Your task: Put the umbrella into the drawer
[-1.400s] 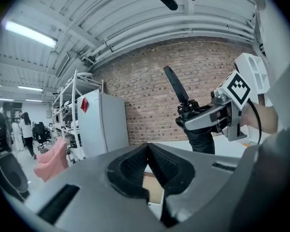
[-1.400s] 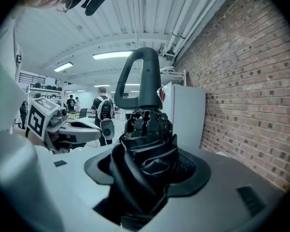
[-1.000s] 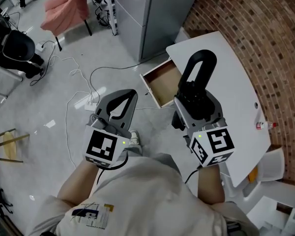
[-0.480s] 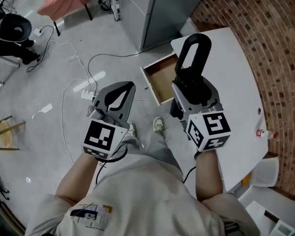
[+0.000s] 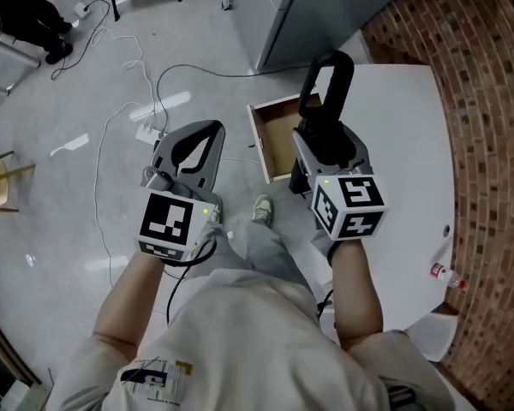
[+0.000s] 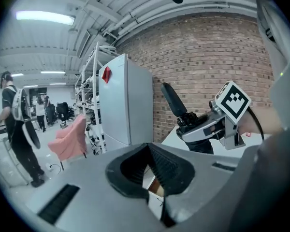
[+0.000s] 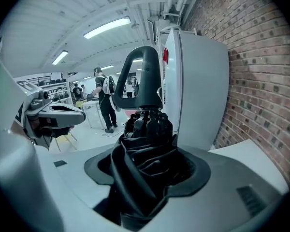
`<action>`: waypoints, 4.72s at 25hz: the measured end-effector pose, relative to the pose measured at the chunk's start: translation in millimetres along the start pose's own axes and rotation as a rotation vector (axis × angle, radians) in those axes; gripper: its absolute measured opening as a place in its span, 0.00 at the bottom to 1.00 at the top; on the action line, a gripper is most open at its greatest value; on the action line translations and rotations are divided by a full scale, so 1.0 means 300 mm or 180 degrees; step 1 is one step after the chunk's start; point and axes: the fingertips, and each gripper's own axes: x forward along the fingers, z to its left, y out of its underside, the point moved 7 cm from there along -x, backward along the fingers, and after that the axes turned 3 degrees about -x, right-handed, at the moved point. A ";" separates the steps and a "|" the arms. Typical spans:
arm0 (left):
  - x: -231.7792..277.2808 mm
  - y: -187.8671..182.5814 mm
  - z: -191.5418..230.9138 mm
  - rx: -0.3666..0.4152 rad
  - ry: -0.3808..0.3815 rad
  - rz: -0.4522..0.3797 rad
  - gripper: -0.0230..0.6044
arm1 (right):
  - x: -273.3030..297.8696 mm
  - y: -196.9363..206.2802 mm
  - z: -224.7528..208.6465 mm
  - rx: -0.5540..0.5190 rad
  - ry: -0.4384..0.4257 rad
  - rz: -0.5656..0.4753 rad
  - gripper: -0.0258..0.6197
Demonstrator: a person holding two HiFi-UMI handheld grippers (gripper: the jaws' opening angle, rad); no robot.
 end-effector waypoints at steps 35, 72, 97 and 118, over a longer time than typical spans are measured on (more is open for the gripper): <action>0.563 0.674 0.060 -0.0835 -0.0055 0.0762 0.05 | 0.761 0.647 -0.136 -0.0087 -0.0287 0.0987 0.45; 0.810 1.168 0.102 -0.1073 0.0100 0.1200 0.05 | 1.156 1.162 -0.141 -0.0081 -0.0418 0.1763 0.47; 0.640 1.116 0.111 -0.0995 0.0030 0.1273 0.05 | 1.007 1.006 -0.128 -0.0407 -0.0060 0.1749 0.49; 0.378 0.709 0.361 -0.0818 -0.0323 0.0592 0.05 | 0.726 0.362 -0.006 -0.0471 0.0178 0.0435 0.15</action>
